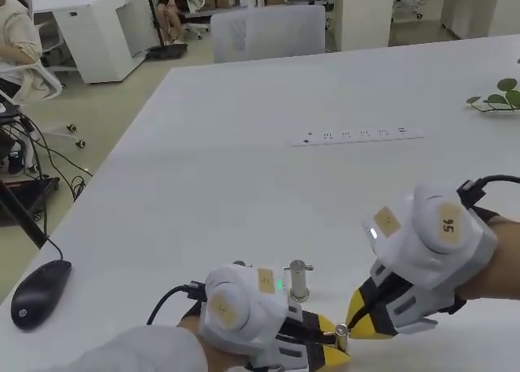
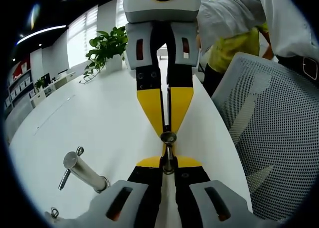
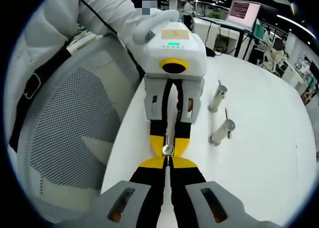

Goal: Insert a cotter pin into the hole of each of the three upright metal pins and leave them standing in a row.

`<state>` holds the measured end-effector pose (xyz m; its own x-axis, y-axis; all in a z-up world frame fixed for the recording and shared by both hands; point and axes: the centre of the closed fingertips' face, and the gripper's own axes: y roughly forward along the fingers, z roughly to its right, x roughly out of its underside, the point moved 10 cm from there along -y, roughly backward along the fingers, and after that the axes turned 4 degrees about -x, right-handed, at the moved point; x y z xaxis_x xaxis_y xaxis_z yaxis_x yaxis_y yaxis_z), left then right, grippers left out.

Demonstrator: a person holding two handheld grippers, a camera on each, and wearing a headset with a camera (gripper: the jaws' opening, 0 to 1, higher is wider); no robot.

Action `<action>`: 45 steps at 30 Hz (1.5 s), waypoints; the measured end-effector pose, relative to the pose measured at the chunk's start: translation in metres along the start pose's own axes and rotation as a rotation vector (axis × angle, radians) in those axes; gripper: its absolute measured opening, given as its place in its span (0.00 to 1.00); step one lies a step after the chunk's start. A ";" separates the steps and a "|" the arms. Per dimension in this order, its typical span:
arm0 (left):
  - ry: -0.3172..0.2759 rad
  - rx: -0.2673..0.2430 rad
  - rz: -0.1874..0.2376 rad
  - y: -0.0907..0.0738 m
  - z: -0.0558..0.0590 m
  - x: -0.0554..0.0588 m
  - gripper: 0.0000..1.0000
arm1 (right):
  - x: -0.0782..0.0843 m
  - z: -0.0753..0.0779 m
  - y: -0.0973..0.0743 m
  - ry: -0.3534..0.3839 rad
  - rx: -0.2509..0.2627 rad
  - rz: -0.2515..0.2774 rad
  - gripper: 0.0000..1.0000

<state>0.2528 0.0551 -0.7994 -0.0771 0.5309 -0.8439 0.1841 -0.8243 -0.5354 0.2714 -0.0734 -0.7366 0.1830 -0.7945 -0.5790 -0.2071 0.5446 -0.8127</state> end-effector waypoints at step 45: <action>-0.010 0.000 0.003 0.000 0.001 0.000 0.06 | 0.001 -0.002 -0.002 0.024 0.022 0.026 0.04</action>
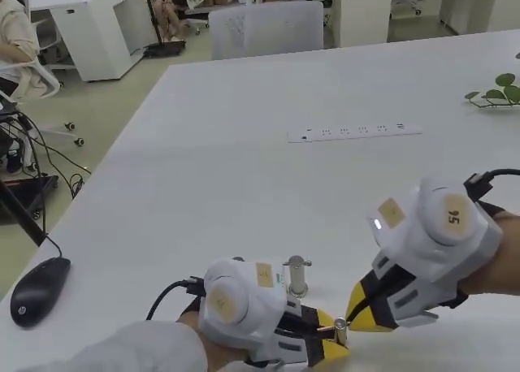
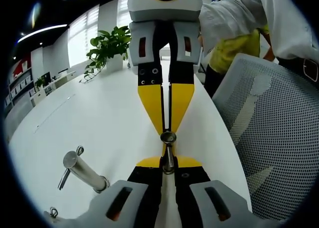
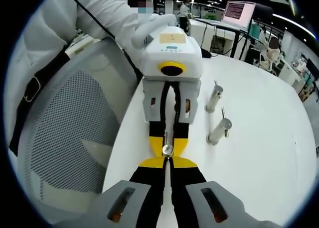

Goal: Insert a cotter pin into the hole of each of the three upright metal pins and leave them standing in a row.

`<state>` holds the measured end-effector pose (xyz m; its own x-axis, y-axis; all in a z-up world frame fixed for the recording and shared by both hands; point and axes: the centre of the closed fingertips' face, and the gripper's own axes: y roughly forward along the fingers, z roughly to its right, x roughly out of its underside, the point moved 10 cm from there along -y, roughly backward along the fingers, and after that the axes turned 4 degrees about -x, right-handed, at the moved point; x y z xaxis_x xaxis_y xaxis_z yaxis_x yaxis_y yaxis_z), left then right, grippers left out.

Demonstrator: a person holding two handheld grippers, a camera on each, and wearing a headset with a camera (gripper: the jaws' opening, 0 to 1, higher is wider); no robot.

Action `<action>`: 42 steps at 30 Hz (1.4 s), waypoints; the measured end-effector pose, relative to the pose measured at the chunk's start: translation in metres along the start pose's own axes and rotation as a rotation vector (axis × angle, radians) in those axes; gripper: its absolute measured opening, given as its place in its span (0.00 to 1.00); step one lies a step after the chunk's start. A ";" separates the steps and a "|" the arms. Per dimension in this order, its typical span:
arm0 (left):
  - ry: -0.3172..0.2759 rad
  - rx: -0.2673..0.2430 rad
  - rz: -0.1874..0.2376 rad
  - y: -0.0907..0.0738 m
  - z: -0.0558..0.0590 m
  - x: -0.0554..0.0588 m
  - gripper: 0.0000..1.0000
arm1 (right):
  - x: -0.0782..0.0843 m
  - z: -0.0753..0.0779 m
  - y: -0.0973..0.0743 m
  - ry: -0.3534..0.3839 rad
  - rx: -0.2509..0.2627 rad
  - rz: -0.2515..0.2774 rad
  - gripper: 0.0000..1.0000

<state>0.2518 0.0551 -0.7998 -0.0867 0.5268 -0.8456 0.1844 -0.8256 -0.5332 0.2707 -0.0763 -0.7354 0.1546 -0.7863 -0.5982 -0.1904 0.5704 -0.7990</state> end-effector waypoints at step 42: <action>-0.129 -0.108 0.074 -0.045 0.008 -0.001 0.31 | 0.023 -0.008 0.002 0.126 0.039 0.067 0.18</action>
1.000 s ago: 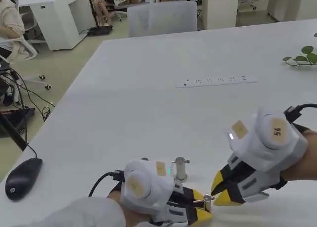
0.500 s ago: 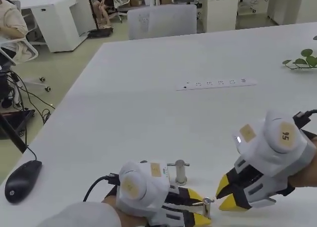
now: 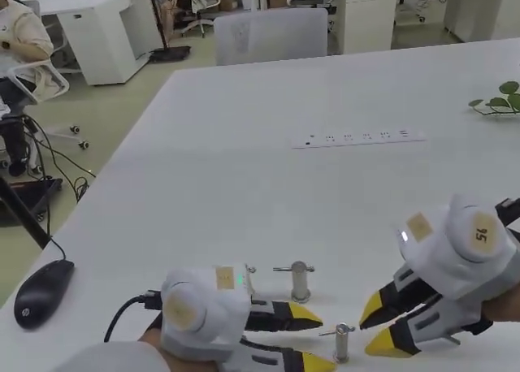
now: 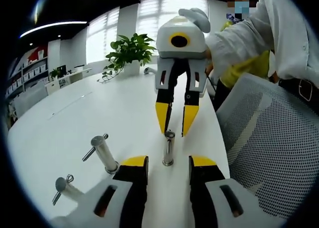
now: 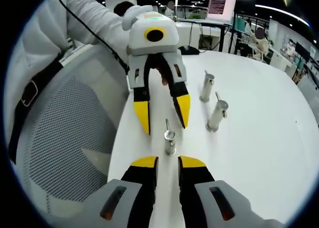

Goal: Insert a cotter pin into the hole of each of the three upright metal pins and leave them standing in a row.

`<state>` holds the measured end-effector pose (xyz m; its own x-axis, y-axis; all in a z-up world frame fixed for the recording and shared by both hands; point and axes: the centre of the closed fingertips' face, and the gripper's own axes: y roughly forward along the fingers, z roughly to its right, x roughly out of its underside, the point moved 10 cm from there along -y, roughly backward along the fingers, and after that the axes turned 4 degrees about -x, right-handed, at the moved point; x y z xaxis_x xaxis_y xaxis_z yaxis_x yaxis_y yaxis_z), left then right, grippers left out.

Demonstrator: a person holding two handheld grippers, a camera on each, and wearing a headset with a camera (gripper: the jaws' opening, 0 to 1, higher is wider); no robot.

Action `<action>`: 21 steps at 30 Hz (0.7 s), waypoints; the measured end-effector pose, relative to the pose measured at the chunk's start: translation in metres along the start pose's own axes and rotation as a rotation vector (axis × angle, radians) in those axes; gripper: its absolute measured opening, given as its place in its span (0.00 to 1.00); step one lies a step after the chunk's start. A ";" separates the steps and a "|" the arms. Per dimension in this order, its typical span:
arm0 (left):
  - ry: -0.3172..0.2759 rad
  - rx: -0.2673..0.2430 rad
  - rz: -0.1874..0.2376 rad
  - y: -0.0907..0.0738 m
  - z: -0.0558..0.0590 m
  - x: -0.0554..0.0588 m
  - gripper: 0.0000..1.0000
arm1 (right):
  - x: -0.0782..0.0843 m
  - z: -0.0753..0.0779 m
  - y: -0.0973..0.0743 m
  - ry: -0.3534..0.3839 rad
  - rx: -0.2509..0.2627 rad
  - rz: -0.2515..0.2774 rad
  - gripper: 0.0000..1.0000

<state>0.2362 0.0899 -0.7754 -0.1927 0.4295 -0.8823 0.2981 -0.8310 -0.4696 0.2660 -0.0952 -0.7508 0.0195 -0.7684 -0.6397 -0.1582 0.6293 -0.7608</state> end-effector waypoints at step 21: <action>-0.158 -0.239 0.129 -0.069 -0.001 0.012 0.57 | -0.001 0.003 0.019 0.001 0.013 0.045 0.22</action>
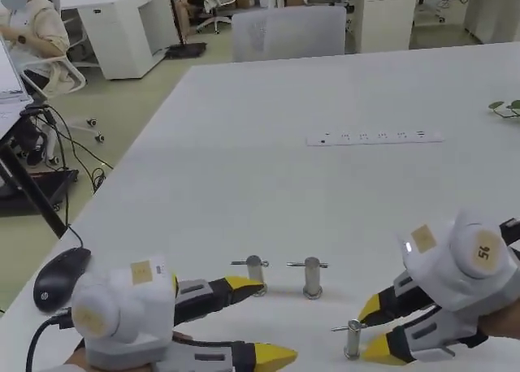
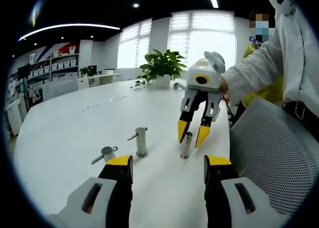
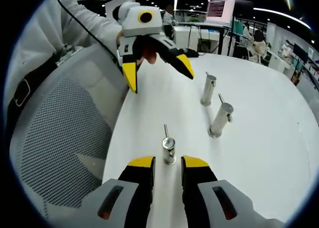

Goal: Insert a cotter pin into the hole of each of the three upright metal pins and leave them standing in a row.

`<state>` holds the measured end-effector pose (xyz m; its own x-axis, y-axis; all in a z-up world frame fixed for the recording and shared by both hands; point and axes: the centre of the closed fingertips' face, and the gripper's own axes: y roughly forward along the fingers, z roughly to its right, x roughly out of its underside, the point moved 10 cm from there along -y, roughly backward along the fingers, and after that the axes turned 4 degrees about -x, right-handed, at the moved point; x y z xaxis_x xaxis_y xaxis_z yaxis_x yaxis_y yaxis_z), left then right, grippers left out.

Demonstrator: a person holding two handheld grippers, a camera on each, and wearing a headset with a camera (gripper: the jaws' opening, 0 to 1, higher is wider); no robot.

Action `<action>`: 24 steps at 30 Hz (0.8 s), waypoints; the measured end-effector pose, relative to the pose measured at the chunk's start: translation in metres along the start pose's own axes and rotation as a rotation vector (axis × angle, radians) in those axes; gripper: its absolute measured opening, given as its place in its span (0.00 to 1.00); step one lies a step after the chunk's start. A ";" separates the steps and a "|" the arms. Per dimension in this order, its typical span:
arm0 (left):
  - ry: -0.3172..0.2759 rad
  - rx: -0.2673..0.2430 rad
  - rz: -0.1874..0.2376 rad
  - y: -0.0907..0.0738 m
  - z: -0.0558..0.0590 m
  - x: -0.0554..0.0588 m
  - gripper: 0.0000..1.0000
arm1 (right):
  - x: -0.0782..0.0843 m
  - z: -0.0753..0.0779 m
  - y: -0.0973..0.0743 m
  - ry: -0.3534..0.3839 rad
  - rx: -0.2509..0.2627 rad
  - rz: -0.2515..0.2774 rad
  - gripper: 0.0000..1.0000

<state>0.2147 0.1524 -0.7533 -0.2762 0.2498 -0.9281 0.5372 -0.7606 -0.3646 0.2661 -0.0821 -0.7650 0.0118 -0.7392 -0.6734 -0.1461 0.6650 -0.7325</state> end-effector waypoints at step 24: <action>-0.054 -0.130 0.021 -0.037 -0.016 0.013 0.62 | 0.007 0.002 0.014 -0.005 0.036 0.072 0.14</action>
<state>0.2038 0.1929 -0.7536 -0.3046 0.1995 -0.9314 0.6407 -0.6806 -0.3553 0.2660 -0.0775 -0.7804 0.0074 -0.6888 -0.7249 -0.1106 0.7199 -0.6852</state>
